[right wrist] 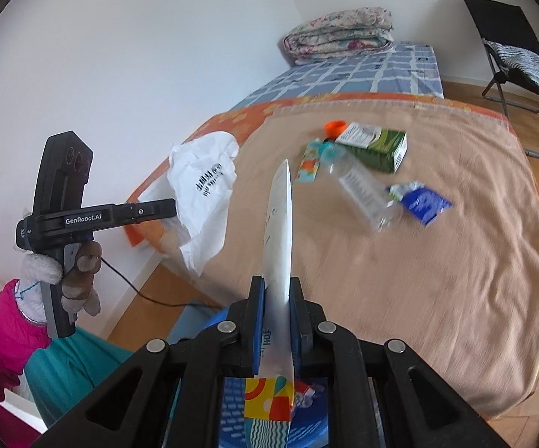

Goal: Collect trash
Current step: 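Carry the white bag and white carton over the blue basket with both grippers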

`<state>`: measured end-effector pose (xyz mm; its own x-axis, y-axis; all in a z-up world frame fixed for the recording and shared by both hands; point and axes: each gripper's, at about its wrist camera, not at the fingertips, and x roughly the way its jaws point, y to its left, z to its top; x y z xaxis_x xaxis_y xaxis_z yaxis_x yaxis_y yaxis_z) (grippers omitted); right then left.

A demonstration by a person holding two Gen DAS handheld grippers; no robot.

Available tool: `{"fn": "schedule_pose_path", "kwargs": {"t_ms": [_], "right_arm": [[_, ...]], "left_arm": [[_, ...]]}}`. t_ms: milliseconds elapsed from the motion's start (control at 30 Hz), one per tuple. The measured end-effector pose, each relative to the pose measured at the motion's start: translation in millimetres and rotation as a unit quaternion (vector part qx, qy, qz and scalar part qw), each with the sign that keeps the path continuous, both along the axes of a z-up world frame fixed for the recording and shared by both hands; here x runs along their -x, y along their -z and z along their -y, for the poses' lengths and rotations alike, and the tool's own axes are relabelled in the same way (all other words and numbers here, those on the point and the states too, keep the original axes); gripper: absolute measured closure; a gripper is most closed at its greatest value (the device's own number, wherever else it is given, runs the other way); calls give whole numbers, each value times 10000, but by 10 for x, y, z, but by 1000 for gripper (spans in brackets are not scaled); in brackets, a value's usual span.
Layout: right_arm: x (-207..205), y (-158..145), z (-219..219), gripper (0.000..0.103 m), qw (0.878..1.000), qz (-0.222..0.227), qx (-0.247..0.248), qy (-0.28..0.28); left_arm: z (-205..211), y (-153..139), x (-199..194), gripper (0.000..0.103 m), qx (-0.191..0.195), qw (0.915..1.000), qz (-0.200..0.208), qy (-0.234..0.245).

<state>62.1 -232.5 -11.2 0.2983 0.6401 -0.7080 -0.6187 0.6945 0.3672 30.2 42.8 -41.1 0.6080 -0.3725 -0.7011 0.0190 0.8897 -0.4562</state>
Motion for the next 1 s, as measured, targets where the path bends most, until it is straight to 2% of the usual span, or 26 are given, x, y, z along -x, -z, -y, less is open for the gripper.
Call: {"fn": "schedule_pose_path", "kwargs": {"t_ms": [267, 567, 767, 1000], "right_arm": [[251, 222, -13, 93, 9996, -172, 181, -146], [422, 436, -87, 93, 9980, -326, 447, -316], [497, 591, -158, 93, 9959, -460, 649, -431], [553, 769, -267, 93, 9925, -701, 824, -576]], "left_arm": [[214, 365, 397, 97, -110, 9982, -485, 339], [509, 813, 716, 97, -280, 9896, -1164, 795], [578, 1103, 770, 97, -427, 9811, -1647, 922], [605, 1247, 783, 97, -482, 9760, -1895, 955]]}}
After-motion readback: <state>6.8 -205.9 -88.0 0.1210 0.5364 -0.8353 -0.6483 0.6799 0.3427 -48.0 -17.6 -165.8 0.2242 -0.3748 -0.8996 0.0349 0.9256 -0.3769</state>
